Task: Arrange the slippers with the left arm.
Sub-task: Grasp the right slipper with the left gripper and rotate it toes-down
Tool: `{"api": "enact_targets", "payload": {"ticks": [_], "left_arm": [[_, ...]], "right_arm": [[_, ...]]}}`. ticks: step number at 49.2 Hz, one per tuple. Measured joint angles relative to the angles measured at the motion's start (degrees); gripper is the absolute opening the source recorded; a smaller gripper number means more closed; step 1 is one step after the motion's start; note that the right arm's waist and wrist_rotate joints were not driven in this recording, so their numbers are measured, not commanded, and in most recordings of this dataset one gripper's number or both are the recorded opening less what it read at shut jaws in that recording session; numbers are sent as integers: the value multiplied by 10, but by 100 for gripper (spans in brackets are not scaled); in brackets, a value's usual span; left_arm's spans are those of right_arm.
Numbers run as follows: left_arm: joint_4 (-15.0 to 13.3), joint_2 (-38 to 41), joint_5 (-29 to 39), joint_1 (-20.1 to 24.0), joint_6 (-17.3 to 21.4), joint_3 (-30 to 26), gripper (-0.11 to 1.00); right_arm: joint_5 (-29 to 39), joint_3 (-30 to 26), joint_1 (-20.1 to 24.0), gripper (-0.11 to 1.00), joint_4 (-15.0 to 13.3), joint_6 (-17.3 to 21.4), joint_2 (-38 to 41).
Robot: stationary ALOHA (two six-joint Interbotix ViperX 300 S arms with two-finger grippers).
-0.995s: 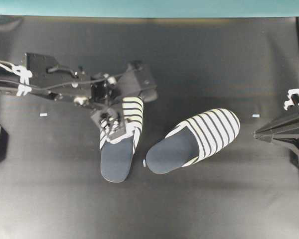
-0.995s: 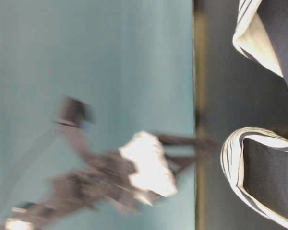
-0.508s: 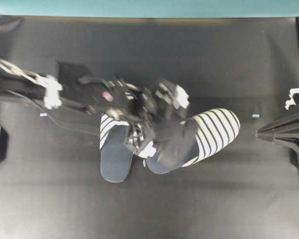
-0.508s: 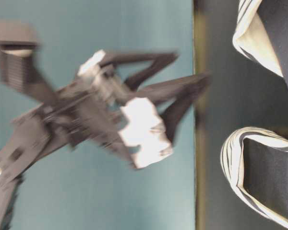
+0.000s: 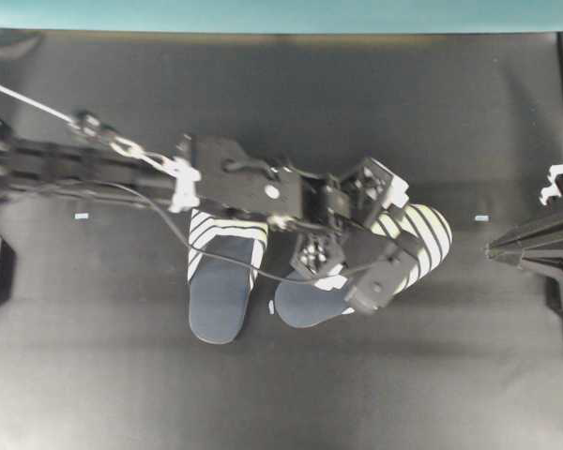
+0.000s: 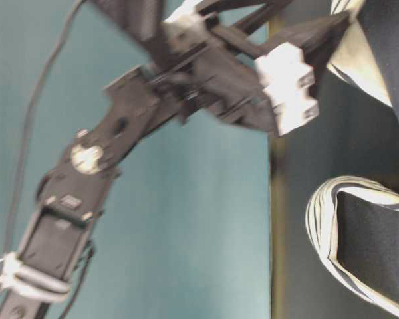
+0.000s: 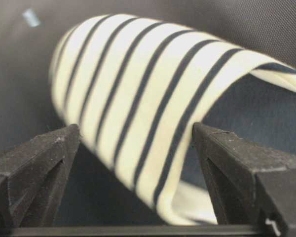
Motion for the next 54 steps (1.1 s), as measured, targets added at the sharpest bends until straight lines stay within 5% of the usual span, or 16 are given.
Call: {"api": "enact_targets", "payload": {"ticks": [6, 16, 19, 26, 36, 40, 45, 54], "left_arm": [[0, 10, 12, -2, 0, -8, 72], [0, 10, 31, -11, 4, -10, 19], [0, 10, 31, -12, 5, -11, 11], [0, 4, 28, -11, 7, -11, 20], [0, 3, 26, -8, 4, -11, 76], [0, 3, 26, -9, 5, -7, 89], [0, 3, 27, -9, 5, -3, 89], [0, 11, 20, -9, 4, -4, 71]], "right_arm": [[0, 0, 0, 0, 0, 0, 0], [0, 0, 0, 0, 0, 1, 0], [0, 0, 0, 0, 0, 1, 0], [0, 0, 0, 0, 0, 0, 0], [0, 3, 0, 0, 0, 0, -1], [0, 4, 0, 0, 0, 1, 0], [0, 6, 0, 0, 0, 0, 0], [0, 5, 0, 0, 0, 1, -1]]}}
